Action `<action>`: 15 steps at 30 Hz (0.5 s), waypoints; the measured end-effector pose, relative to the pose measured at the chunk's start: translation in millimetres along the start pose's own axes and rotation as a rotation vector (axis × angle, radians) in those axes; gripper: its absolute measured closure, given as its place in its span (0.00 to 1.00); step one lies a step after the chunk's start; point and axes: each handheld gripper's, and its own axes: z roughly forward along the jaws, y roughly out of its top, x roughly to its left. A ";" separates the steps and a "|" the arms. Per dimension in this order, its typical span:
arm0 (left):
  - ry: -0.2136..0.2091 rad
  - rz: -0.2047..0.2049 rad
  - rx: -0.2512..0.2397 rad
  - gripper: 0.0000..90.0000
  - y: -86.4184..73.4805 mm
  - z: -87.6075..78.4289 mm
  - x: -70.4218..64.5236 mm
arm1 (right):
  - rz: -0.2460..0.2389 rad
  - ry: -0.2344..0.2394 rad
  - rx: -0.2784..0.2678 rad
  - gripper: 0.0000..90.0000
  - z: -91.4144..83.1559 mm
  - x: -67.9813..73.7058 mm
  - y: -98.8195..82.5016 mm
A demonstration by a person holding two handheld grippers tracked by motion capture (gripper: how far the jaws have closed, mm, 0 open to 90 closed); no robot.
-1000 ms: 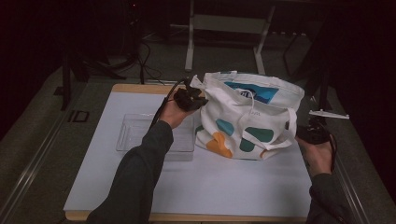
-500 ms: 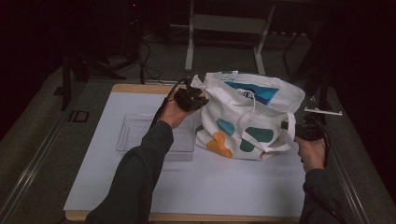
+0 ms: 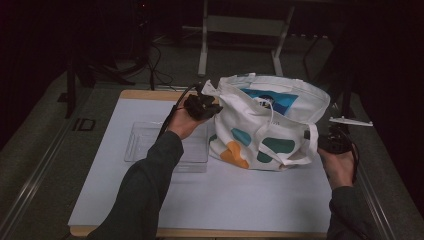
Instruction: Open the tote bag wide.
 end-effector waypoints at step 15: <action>-0.005 0.036 0.001 0.97 -10.0 -13.5 -10.9 | -0.068 0.011 -0.008 1.00 -17.9 10.5 -10.7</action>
